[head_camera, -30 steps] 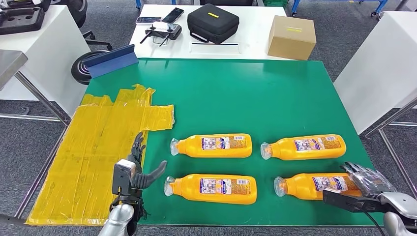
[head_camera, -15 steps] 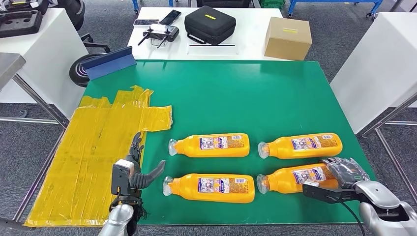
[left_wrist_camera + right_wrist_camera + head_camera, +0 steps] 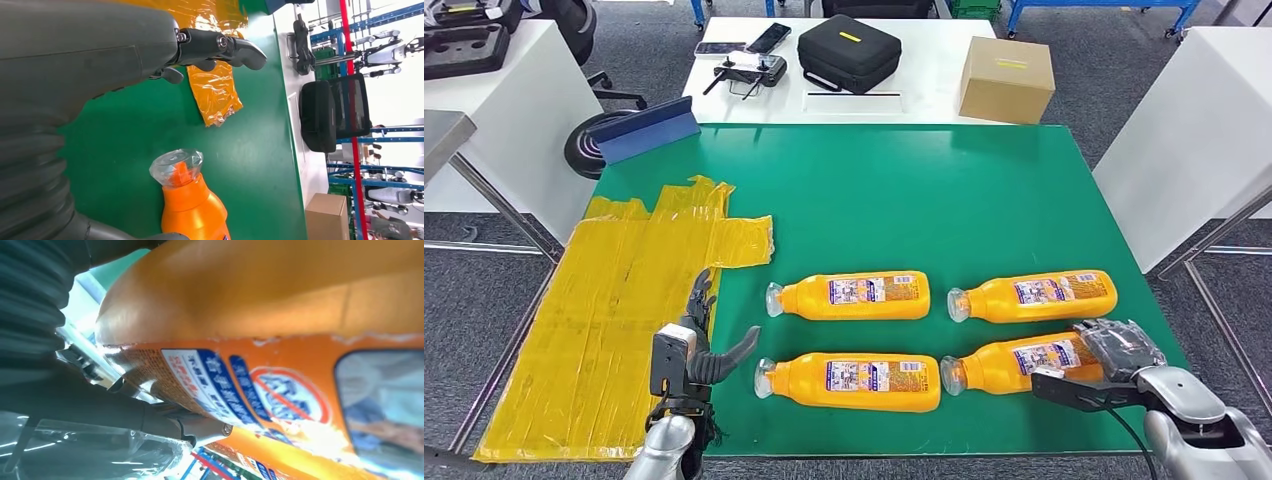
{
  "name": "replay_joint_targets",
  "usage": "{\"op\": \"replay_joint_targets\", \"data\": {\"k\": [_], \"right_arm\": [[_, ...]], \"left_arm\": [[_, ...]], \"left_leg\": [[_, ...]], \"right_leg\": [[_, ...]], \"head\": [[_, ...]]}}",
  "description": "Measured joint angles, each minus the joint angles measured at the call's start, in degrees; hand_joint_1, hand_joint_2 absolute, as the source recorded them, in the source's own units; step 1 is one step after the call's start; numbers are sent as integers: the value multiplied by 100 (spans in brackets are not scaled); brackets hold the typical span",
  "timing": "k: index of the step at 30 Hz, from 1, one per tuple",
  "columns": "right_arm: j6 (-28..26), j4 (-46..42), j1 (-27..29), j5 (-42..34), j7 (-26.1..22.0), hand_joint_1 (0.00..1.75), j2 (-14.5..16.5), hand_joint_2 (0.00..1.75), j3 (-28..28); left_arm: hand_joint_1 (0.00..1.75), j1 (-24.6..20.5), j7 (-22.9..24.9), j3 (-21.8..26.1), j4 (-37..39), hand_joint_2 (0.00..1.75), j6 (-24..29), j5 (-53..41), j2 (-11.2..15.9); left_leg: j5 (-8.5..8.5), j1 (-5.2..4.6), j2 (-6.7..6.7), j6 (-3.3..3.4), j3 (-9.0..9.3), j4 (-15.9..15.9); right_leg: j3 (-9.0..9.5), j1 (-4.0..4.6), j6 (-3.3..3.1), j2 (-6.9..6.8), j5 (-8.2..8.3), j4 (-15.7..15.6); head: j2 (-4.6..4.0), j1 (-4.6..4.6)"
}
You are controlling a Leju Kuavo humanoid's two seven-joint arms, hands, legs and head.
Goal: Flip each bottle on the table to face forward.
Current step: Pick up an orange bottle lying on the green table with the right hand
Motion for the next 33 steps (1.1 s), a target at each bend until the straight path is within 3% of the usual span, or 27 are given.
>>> {"op": "replay_joint_targets", "data": {"k": [10,33], "right_arm": [[2,-387,81,-166,153,174,191,175,4],[-21,-565,162,-73,348,175,242,175,-97]], "left_arm": [[0,64,73,29,-105,175,2,-62,5],[0,105,73,81,-106,175,15,-85,7]], "left_leg": [[2,-1,-5,1,-8,0],[0,-6,-31,3,-46,1]], "right_leg": [[-4,-1,1,0,-1,1],[-32,-4,5,-24,-4,1]], "head": [[0,-2],[0,-2]]}}
